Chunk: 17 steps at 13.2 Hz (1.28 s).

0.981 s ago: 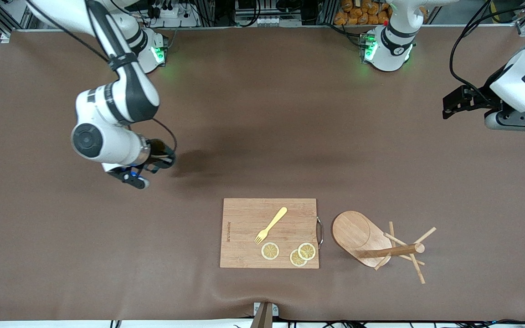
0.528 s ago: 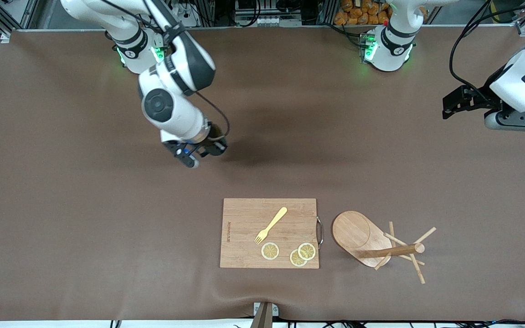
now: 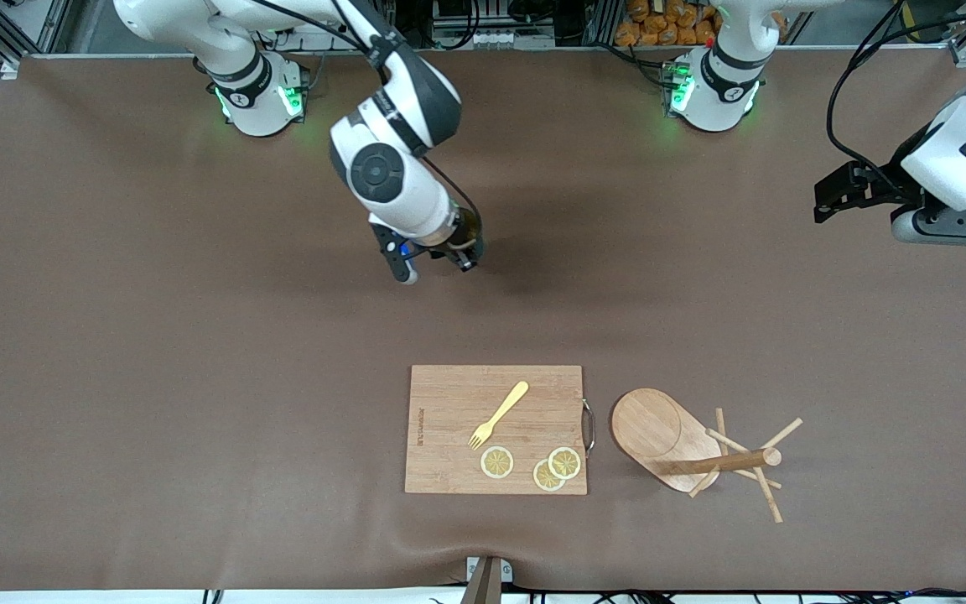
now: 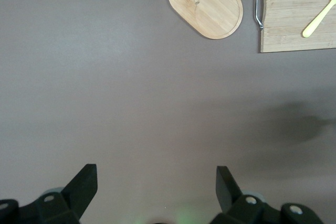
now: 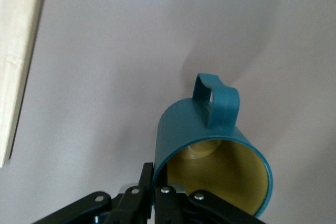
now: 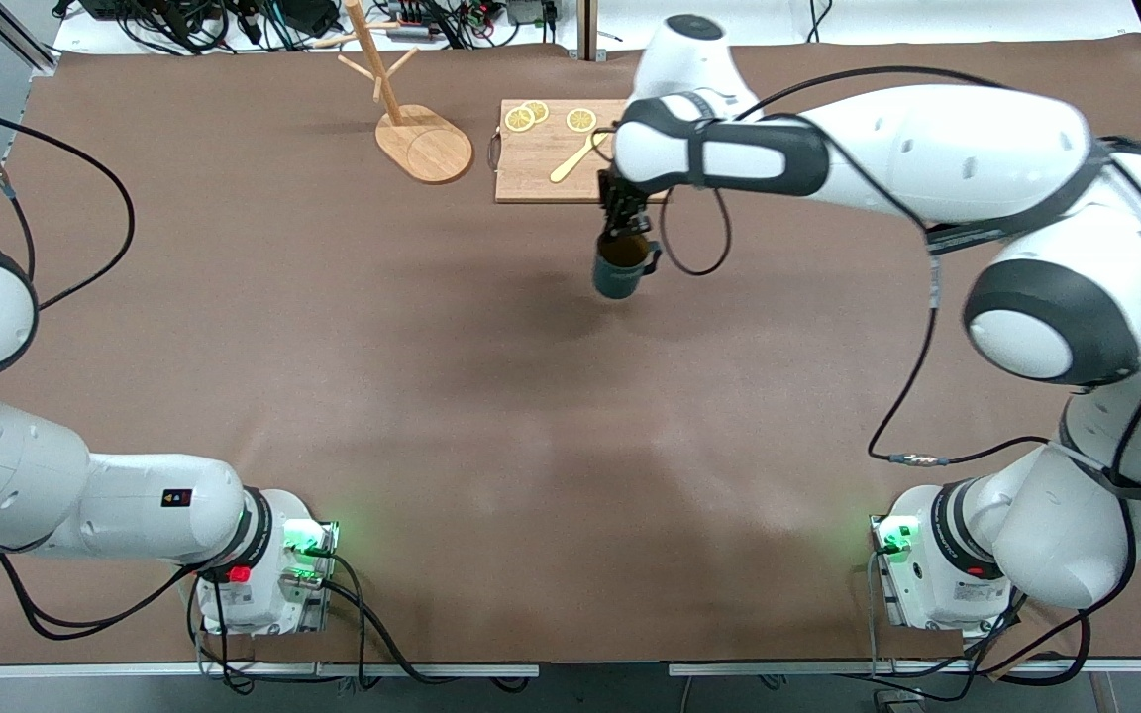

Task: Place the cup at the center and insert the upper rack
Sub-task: 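Carry the teal mug with the right gripper toward the table center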

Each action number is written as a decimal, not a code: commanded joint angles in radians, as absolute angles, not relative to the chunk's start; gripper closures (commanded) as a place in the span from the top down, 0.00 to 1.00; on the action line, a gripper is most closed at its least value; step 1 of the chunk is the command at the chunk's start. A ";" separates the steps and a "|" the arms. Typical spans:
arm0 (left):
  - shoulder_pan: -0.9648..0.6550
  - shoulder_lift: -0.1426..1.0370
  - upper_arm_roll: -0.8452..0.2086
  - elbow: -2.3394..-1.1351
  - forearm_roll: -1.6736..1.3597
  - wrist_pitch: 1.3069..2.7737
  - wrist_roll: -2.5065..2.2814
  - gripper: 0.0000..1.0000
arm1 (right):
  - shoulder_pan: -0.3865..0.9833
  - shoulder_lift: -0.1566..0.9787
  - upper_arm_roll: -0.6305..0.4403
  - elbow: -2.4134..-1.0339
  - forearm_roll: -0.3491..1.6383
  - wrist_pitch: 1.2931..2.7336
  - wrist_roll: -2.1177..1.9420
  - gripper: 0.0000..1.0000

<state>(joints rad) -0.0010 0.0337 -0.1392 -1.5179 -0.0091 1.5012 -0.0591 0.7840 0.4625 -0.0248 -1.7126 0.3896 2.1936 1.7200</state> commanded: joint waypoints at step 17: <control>0.000 0.038 -0.144 -1.513 -0.011 1.511 -0.067 1.00 | 0.959 0.661 -0.043 -1.598 0.390 2.353 1.937 0.00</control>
